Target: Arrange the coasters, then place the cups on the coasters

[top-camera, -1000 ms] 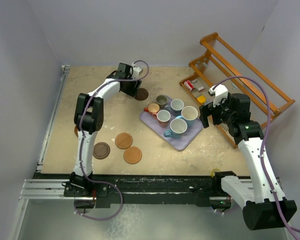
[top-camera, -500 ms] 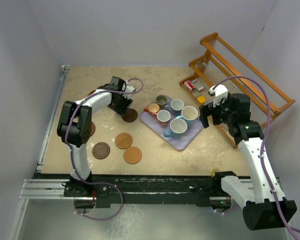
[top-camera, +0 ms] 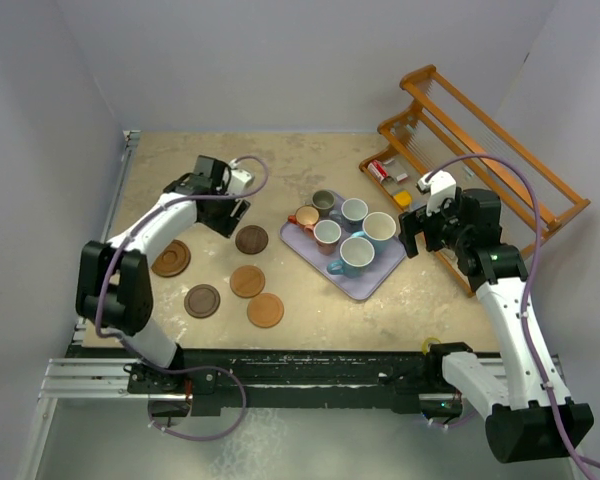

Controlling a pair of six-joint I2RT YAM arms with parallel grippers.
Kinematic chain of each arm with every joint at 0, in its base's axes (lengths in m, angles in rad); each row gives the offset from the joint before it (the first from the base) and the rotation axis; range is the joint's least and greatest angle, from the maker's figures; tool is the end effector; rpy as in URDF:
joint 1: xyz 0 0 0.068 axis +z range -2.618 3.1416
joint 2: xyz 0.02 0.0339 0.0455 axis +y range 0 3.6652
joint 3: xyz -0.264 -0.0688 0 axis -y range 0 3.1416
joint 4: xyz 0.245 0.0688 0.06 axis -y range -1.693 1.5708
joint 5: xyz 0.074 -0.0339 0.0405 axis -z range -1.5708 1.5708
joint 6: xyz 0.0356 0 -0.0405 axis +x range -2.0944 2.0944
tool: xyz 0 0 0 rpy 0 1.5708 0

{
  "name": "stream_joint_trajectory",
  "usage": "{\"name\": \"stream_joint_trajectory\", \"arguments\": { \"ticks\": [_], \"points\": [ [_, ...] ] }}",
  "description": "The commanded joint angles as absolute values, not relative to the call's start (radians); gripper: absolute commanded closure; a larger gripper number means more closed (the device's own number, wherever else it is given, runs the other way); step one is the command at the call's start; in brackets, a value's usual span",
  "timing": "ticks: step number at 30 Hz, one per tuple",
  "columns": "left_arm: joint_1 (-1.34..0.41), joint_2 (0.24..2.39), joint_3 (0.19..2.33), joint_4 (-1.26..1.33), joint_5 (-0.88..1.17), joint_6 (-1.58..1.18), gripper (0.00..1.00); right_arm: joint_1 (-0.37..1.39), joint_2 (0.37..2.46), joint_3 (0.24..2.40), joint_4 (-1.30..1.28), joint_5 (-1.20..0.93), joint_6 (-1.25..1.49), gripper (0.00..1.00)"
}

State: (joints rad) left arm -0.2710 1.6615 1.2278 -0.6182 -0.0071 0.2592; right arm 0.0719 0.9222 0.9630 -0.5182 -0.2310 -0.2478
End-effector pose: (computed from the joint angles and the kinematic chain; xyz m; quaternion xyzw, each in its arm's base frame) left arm 0.3332 -0.0923 0.2327 0.2524 0.9330 0.0019 0.2566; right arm 0.1983 0.0225 0.3439 -0.1942 0.8282 0.0527 0.5231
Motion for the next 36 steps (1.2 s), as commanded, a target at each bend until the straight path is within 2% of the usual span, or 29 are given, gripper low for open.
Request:
{"name": "stream_joint_trajectory", "arguments": {
  "ticks": [1, 5, 10, 18, 36],
  "points": [
    [-0.168, 1.541, 1.165, -0.612, 0.033, 0.289, 0.33, 0.073, 0.902, 0.97, -0.501, -0.266, -0.261, 0.0],
    [-0.045, 1.49, 1.1, -0.628, 0.091, 0.35, 0.33, 0.074, 0.893, 0.967, -0.5, -0.27, -0.262, 0.0],
    [0.004, 1.464, 0.992, -0.601, 0.091, 0.433, 0.33, 0.074, 0.899, 0.971, -0.505, -0.279, -0.264, 0.0],
    [0.086, 1.516, 0.949, -0.579, 0.156, 0.492, 0.33, 0.073, 0.891, 0.971, -0.506, -0.287, -0.264, 0.0],
    [0.092, 1.571, 0.955, -0.55, 0.191, 0.516, 0.33, 0.074, 0.877, 0.971, -0.51, -0.302, -0.264, 0.0]
  ]
}}
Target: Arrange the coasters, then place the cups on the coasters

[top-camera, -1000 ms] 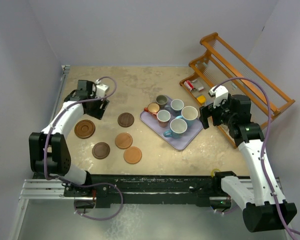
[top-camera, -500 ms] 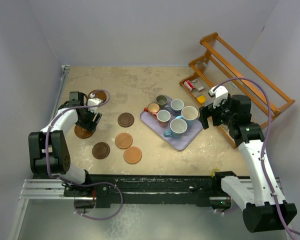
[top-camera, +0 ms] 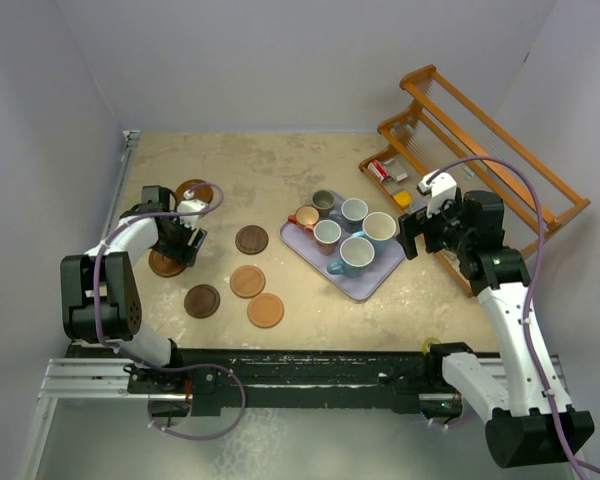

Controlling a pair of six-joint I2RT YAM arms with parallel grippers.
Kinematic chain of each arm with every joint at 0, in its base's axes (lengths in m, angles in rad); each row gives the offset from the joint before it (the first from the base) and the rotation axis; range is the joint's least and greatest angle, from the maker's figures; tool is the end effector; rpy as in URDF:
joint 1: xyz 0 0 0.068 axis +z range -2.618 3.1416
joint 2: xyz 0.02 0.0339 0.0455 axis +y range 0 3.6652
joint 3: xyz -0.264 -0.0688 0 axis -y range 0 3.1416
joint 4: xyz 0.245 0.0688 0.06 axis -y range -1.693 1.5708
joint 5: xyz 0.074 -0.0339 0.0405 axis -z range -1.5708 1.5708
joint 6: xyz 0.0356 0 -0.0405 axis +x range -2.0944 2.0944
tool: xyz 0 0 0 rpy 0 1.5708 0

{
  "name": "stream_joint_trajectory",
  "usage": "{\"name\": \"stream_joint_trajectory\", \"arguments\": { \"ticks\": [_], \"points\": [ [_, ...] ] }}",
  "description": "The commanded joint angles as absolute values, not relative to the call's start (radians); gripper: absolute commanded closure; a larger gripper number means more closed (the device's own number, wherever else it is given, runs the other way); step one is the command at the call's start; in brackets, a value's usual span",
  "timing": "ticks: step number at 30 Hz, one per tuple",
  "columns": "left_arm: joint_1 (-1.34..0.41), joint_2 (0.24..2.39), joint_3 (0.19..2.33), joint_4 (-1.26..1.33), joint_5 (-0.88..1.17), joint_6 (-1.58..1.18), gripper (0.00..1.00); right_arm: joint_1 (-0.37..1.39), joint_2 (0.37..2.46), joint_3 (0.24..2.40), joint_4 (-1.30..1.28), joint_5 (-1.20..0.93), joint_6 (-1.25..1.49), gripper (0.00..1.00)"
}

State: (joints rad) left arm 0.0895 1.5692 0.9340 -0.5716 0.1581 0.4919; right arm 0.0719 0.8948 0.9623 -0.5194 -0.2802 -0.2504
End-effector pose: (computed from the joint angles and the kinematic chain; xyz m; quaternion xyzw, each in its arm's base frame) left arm 0.2906 0.0204 0.1784 0.2099 0.9578 -0.0227 0.1951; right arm 0.1914 0.0237 0.3486 -0.2078 0.8165 0.0710 0.5340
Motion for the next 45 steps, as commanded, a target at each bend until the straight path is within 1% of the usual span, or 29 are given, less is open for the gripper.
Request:
{"name": "stream_joint_trajectory", "arguments": {
  "ticks": [1, 7, 16, 24, 29, 35, 45],
  "points": [
    [0.092, 1.575, 0.958, -0.552, 0.192, 0.517, 0.33, 0.074, 0.878, 0.971, -0.509, -0.301, -0.264, 0.0],
    [0.093, 1.605, 0.967, -0.558, 0.191, 0.521, 0.34, 0.074, 0.88, 0.971, -0.51, -0.3, -0.265, 0.0],
    [0.092, 1.629, 0.934, -0.523, 0.132, 0.52, 0.38, 0.074, 0.888, 0.973, -0.511, -0.302, -0.266, 0.0],
    [0.088, 1.699, 0.971, -0.534, 0.2, 0.52, 0.53, 0.074, 0.892, 0.971, -0.51, -0.297, -0.268, 0.0],
    [0.008, 1.739, 1.011, -0.54, 0.197, 0.5, 0.58, 0.074, 0.896, 0.973, -0.511, -0.293, -0.27, 0.0],
    [-0.11, 1.834, 1.119, -0.559, 0.219, 0.431, 0.59, 0.074, 0.898, 0.97, -0.509, -0.286, -0.272, 0.0],
    [-0.213, 2.023, 1.386, -0.662, 0.345, 0.363, 0.61, 0.074, 0.909, 0.968, -0.506, -0.267, -0.274, 0.0]
  ]
}}
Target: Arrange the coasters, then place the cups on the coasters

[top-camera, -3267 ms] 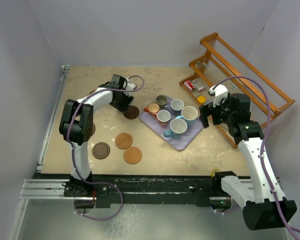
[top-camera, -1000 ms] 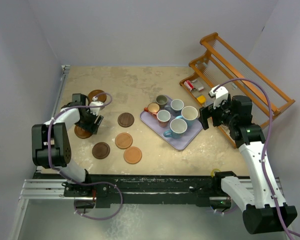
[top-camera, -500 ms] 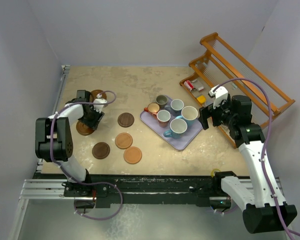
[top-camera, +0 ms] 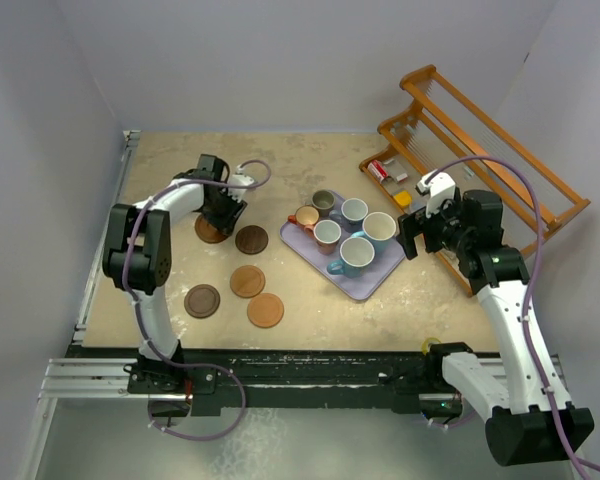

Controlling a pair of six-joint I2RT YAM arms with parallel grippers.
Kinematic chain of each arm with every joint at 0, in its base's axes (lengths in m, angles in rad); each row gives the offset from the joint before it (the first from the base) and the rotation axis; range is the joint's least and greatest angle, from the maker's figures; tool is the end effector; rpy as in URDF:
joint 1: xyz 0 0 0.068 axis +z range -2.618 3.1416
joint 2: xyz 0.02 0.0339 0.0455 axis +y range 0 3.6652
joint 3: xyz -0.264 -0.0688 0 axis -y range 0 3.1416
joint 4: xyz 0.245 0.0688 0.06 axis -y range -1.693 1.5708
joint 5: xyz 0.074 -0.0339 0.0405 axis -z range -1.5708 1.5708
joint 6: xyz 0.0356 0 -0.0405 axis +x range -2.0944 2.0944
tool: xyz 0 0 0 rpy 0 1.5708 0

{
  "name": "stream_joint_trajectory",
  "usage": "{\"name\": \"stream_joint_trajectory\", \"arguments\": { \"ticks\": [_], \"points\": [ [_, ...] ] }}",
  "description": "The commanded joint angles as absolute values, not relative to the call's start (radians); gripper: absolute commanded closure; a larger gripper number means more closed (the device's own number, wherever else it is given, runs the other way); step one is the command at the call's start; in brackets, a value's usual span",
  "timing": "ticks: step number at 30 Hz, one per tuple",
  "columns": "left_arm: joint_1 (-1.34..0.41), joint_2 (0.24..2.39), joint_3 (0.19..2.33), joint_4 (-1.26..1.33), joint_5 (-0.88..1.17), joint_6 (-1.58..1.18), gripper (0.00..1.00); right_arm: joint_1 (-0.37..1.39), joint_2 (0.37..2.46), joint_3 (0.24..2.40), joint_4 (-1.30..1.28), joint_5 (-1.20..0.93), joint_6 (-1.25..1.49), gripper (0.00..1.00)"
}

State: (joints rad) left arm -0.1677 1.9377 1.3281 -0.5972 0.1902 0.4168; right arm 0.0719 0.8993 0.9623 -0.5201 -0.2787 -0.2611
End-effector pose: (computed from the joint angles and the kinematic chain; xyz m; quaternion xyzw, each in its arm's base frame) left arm 0.3821 -0.0715 0.1670 0.2985 0.9326 -0.0703 0.1904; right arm 0.1924 0.0237 0.3477 -0.2117 0.8169 0.0679 0.5322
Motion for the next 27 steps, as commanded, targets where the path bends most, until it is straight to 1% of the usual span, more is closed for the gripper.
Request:
{"name": "stream_joint_trajectory", "arguments": {
  "ticks": [1, 7, 13, 27],
  "points": [
    [-0.219, 2.043, 1.409, -0.669, 0.354, 0.358, 0.62, 0.074, 0.913, 0.968, -0.506, -0.266, -0.275, 0.0],
    [-0.248, 2.119, 1.56, -0.683, 0.374, 0.321, 0.63, 0.074, 0.92, 0.968, -0.505, -0.261, -0.276, 0.0],
    [-0.25, 2.186, 1.679, -0.678, 0.313, 0.315, 0.63, 0.074, 0.921, 0.966, -0.505, -0.261, -0.277, 0.0],
    [-0.247, 2.202, 1.723, -0.611, 0.147, 0.322, 0.63, 0.074, 0.917, 0.966, -0.506, -0.264, -0.276, 0.0]
  ]
}}
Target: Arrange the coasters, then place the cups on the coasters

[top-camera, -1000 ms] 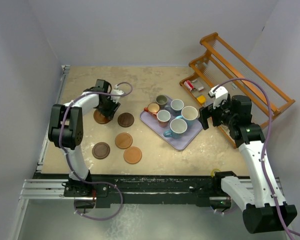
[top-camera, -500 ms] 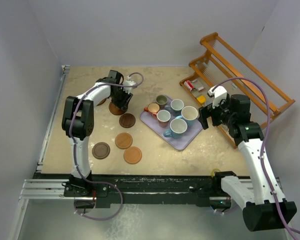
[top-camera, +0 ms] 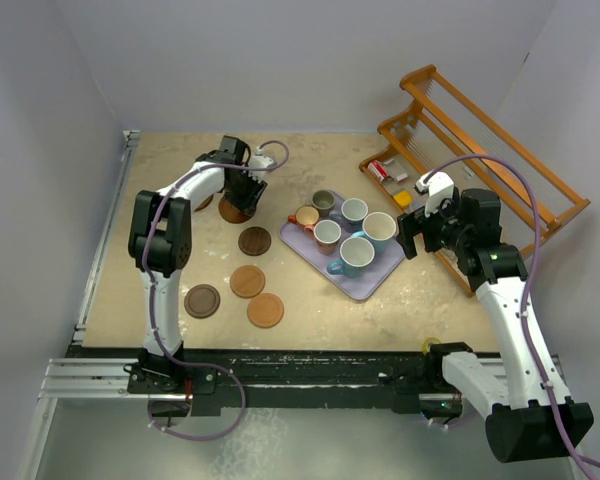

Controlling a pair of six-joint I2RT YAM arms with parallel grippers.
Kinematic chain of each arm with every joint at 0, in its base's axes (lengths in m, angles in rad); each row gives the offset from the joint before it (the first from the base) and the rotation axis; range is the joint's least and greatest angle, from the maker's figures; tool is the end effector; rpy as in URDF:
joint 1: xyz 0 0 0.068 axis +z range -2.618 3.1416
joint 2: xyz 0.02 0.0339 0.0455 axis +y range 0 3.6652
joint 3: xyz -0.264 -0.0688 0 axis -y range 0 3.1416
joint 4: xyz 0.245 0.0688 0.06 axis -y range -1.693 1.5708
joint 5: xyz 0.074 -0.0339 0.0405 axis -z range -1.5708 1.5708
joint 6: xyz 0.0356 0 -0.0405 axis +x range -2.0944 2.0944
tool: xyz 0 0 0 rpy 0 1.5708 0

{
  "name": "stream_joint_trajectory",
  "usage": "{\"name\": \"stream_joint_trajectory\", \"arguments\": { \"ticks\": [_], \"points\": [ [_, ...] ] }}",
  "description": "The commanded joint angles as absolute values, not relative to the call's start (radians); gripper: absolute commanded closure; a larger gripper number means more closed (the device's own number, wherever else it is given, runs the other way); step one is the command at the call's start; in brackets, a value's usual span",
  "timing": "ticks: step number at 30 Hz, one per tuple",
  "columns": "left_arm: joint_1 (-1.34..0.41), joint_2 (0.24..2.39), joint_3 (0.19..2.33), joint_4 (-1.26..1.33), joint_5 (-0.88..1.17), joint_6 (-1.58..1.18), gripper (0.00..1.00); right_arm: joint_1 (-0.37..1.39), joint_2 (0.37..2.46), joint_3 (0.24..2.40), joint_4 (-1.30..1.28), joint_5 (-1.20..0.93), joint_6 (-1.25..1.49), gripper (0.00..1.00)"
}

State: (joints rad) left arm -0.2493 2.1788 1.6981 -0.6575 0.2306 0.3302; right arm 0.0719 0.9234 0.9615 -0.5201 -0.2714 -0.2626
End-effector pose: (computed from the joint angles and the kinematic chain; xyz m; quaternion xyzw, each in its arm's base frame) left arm 0.4451 -0.1217 0.1715 0.3009 0.9227 -0.1037 0.2176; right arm 0.1981 0.0238 0.3432 -0.2102 0.8241 0.0663 0.5218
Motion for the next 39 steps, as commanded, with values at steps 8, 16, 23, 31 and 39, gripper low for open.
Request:
{"name": "stream_joint_trajectory", "arguments": {
  "ticks": [8, 16, 23, 31, 39],
  "points": [
    [-0.248, 2.102, 1.689, -0.589, 0.278, 0.306, 0.5, 0.074, 0.915, 0.966, -0.506, -0.264, -0.276, 0.0],
    [-0.248, 1.885, 1.531, -0.552, 0.351, 0.347, 0.37, 0.074, 0.91, 0.968, -0.508, -0.266, -0.274, 0.0],
    [-0.248, 1.657, 1.248, -0.646, 0.335, 0.57, 0.33, 0.074, 0.905, 0.969, -0.511, -0.28, -0.274, 0.0],
    [-0.247, 1.434, 0.982, -0.778, 0.242, 0.753, 0.33, 0.074, 0.896, 0.969, -0.512, -0.288, -0.275, 0.0],
    [-0.126, 1.415, 0.854, -0.759, 0.224, 0.805, 0.33, 0.074, 0.89, 0.969, -0.514, -0.295, -0.274, 0.0]
  ]
}}
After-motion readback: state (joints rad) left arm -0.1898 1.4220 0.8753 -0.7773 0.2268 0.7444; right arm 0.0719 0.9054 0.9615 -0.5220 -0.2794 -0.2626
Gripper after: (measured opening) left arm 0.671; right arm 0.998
